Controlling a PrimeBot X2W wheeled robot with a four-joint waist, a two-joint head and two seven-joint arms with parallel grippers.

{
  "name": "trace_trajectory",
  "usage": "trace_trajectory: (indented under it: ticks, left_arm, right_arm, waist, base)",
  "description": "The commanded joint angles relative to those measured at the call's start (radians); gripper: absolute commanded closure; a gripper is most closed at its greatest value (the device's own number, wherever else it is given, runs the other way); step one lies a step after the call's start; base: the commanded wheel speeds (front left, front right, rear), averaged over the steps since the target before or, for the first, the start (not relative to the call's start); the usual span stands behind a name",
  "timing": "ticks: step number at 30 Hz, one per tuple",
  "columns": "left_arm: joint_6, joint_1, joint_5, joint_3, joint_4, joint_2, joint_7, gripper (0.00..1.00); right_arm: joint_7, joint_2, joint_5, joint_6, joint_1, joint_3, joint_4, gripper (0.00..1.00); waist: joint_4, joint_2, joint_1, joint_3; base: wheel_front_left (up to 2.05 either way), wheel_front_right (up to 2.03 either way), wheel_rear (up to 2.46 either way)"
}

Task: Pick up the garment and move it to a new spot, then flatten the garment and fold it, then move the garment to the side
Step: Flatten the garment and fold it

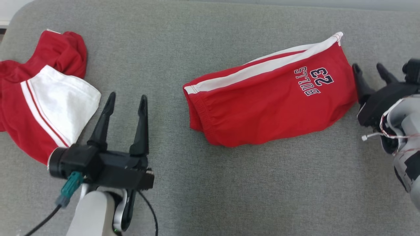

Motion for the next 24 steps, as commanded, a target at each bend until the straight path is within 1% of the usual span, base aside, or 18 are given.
trace_trajectory:
  ticks: [1,6,11,12,13,18,24]
  left_arm:
    - [0.005,0.036,0.032,0.020,-0.016,-0.005,-0.003,0.00]
    - [-0.001,0.108,0.085,0.071,-0.050,-0.021,-0.003,0.00]
    - [-0.005,0.154,0.125,0.088,-0.050,-0.031,-0.003,0.00]
    - [-0.007,0.159,0.130,0.090,-0.049,-0.032,-0.003,0.00]
    - [-0.008,0.162,0.134,0.091,-0.047,-0.033,-0.003,0.00]
    - [-0.004,0.185,0.137,0.106,-0.035,-0.036,-0.003,0.00]
    - [-0.009,0.222,0.136,0.127,-0.023,-0.037,-0.003,0.00]
  right_arm:
    - [0.005,-0.003,0.015,-0.003,0.024,0.005,0.006,0.00]
    - [0.020,0.004,0.053,-0.003,0.055,0.015,0.030,0.00]
    - [0.049,0.018,0.077,-0.003,0.068,0.031,0.061,0.00]
    - [0.062,0.021,0.082,-0.003,0.071,0.035,0.065,0.27]
    - [0.070,0.025,0.087,-0.003,0.075,0.039,0.069,1.00]
    - [0.065,0.034,0.115,-0.003,0.084,0.051,0.067,1.00]
    - [0.027,0.032,0.137,-0.003,0.123,0.077,0.025,1.00]
  waist:
    - [0.008,0.0000,0.0002,-0.006]
    - [0.025,0.0000,0.0002,-0.011]
    - [0.040,0.0000,0.0002,-0.015]
    - [0.042,0.0000,0.0002,-0.017]
    - [0.043,0.0000,0.0002,-0.020]
    - [0.033,0.0000,0.0002,-0.056]
    - [-0.010,0.0000,0.0002,-0.126]
  base:
    - [0.00,0.00,0.00]
    - [0.00,0.00,0.00]
    - [0.00,0.00,0.00]
    - [0.00,0.00,0.00]
    - [0.00,0.00,0.00]
    - [0.00,0.00,0.00]
    - [0.00,0.00,0.00]
